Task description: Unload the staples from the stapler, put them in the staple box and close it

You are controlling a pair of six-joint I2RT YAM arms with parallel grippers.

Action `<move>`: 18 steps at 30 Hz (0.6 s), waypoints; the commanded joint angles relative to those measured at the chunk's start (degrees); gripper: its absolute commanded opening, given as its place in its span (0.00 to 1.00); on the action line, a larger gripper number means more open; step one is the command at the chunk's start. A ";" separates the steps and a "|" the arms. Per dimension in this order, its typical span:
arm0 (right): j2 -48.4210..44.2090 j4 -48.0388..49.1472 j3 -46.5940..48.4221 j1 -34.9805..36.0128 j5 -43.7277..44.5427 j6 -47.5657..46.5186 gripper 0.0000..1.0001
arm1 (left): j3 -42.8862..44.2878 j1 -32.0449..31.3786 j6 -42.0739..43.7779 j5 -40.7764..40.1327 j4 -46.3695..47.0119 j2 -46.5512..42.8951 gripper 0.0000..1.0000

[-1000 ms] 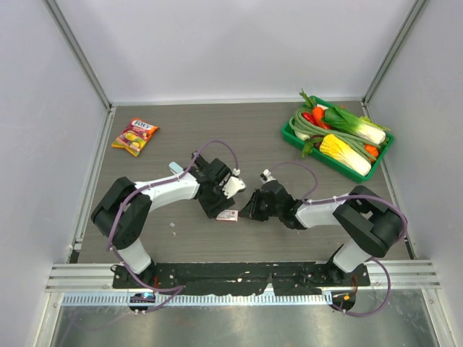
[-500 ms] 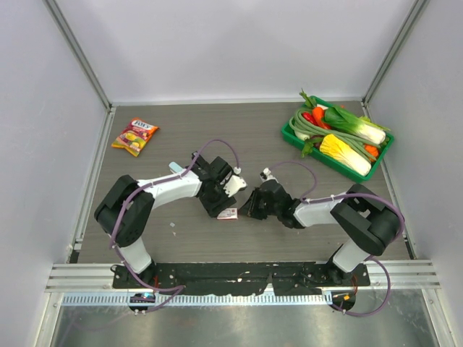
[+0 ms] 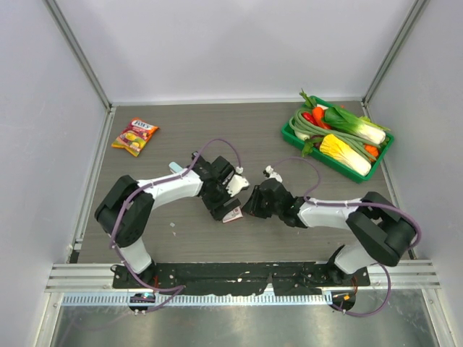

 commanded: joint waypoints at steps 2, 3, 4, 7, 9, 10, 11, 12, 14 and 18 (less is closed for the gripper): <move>-8.83 -12.78 4.59 -1.06 5.71 -7.14 0.39 | 2.22 1.09 0.17 1.20 -1.13 -8.70 1.00; -9.98 -13.77 5.46 -1.67 6.59 -7.68 0.42 | 2.57 1.54 0.17 1.02 -2.36 -10.11 1.00; -10.86 -15.87 5.82 -2.20 6.95 -8.29 0.43 | 3.01 1.98 0.09 0.93 -3.15 -12.30 1.00; -13.85 -20.88 8.01 -3.95 7.21 -10.66 0.47 | 5.65 3.82 -0.53 1.72 -7.20 -15.39 1.00; -15.25 -25.19 10.29 -5.01 7.47 -12.59 0.49 | 6.97 5.32 -0.79 1.90 -9.92 -18.37 1.00; -15.78 -26.77 11.09 -5.89 8.17 -13.21 0.49 | 7.23 5.93 -1.14 2.85 -10.71 -19.51 1.00; -16.40 -28.53 11.62 -6.16 8.53 -14.00 0.50 | 7.41 7.85 -1.32 3.39 -12.20 -21.79 1.00; -17.36 -29.41 12.93 -6.25 9.14 -15.49 0.57 | 7.41 9.09 -1.67 4.09 -12.82 -23.20 1.00; -17.55 -32.40 14.86 -6.25 11.16 -17.08 0.61 | 6.80 13.81 -2.46 6.46 -14.05 -26.97 1.00; -15.97 -36.71 20.49 -6.33 13.01 -19.89 0.62 | 5.21 23.32 -2.20 10.94 -15.73 -31.73 1.00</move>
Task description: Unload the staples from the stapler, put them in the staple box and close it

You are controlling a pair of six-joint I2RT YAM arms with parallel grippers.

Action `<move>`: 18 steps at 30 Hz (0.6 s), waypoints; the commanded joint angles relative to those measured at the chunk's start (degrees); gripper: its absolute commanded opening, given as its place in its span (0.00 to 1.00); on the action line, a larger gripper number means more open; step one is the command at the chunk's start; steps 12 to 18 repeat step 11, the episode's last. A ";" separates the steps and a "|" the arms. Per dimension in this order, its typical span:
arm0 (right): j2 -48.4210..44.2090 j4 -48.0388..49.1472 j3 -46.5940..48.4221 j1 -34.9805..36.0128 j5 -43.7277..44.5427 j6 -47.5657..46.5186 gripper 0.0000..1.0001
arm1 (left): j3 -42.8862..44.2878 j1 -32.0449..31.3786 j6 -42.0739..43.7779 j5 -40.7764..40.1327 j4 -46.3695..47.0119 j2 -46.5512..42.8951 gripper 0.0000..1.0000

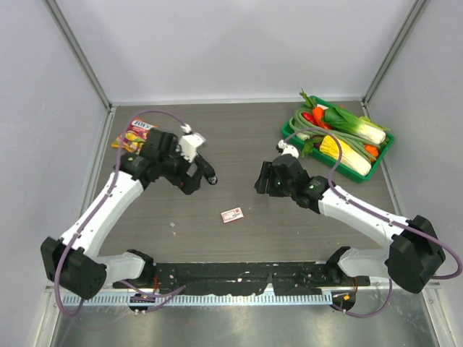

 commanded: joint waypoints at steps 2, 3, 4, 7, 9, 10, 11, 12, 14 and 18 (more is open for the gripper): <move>0.50 -6.56 6.93 0.00 3.66 -5.39 0.62 | -1.34 11.71 -0.49 6.73 -5.54 -6.00 1.00; 0.41 -6.65 7.54 0.00 3.48 -5.56 0.63 | -1.44 13.13 -0.14 7.61 -5.99 -7.22 1.00; 0.15 -6.21 7.63 -0.08 3.39 -6.00 0.62 | -1.52 14.45 -0.05 8.66 -6.43 -7.76 1.00; -0.38 -6.21 7.99 0.00 3.48 -6.70 0.63 | -1.35 18.93 0.30 10.26 -7.75 -9.08 1.00; -0.47 -6.47 8.34 -0.08 3.66 -6.97 0.63 | -1.17 20.17 0.30 10.95 -8.01 -9.08 1.00; -0.64 -6.65 8.34 0.00 3.74 -7.23 0.63 | -0.91 21.65 0.39 11.31 -8.27 -8.73 1.00; -1.34 -6.65 8.25 -0.08 3.92 -7.76 0.65 | -0.73 22.54 0.21 11.75 -8.19 -8.38 1.00; -1.34 -6.65 8.25 -0.08 3.92 -7.76 0.65 | -0.73 22.54 0.21 11.75 -8.19 -8.38 1.00; -1.34 -6.65 8.25 -0.08 3.92 -7.76 0.65 | -0.73 22.54 0.21 11.75 -8.19 -8.38 1.00; -1.34 -6.65 8.25 -0.08 3.92 -7.76 0.65 | -0.73 22.54 0.21 11.75 -8.19 -8.38 1.00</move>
